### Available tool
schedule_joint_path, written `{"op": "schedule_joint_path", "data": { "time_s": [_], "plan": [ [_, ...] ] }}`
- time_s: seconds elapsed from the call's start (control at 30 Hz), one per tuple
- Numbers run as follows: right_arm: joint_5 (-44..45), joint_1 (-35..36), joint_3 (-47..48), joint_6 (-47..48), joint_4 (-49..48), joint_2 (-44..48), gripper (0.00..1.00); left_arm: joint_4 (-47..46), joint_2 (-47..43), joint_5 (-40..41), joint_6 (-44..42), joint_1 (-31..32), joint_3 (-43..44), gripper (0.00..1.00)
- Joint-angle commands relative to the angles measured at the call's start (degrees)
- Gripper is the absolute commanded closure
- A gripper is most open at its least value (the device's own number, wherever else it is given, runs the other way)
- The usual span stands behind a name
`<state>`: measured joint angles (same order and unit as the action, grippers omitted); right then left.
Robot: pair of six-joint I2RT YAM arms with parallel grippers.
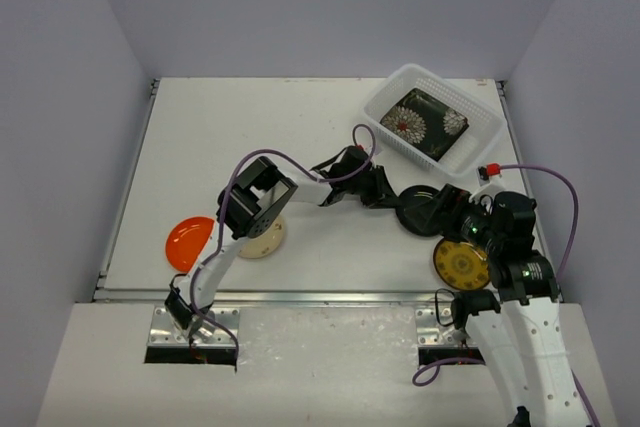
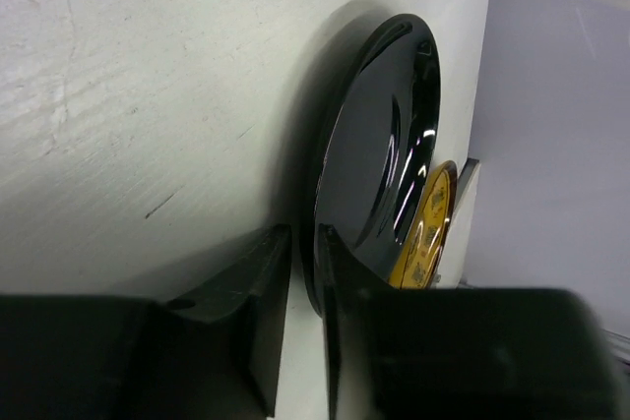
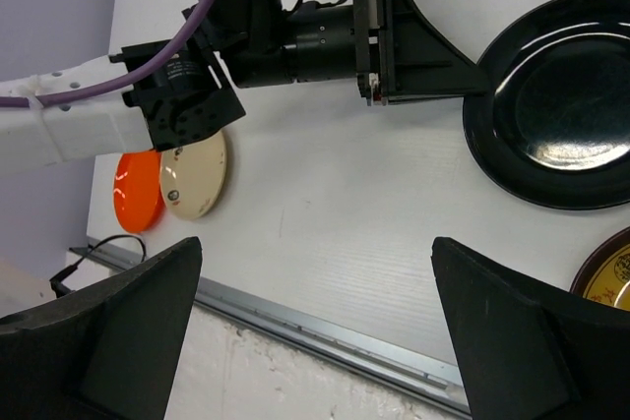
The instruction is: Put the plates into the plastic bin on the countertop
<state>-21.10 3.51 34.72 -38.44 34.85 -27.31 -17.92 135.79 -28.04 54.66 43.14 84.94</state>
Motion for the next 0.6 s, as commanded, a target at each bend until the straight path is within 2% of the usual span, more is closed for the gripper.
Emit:
{"op": "schedule_joint_path", "data": {
  "time_s": [0.0,0.1,0.17,0.23,0.33,0.5,0.57],
  "plan": [
    [-0.1,-0.1,0.1,0.1,-1.9,0.8,0.01,4.7,4.1,-0.1,-2.1,0.5,2.2,0.9],
    [0.1,-0.1,-1.1,0.3,-2.0,0.4,0.01,3.7,1.7,0.0,-2.8,0.5,0.8,0.98],
    [0.2,-0.1,-2.1,0.3,-2.5,0.0,0.01,3.8,-0.7,2.5,-3.5,0.6,-0.8,1.0],
    [0.4,-0.1,-3.3,0.4,-3.9,-0.6,0.01,5.6,-7.7,9.2,-5.0,0.3,-5.7,1.0],
    [-0.4,-0.1,-4.4,2.1,-6.2,-4.2,0.01,6.8,-23.4,20.5,-6.5,-0.2,-18.5,1.0],
    [1.1,-0.1,-5.6,8.9,-10.6,-12.1,0.01,11.1,-41.0,22.3,-11.1,-2.6,-30.7,1.0],
    [-2.0,-0.1,-7.1,9.7,-14.5,-14.7,0.01,12.0,-49.3,20.9,-12.1,-5.9,-37.1,1.0]
  ]
}}
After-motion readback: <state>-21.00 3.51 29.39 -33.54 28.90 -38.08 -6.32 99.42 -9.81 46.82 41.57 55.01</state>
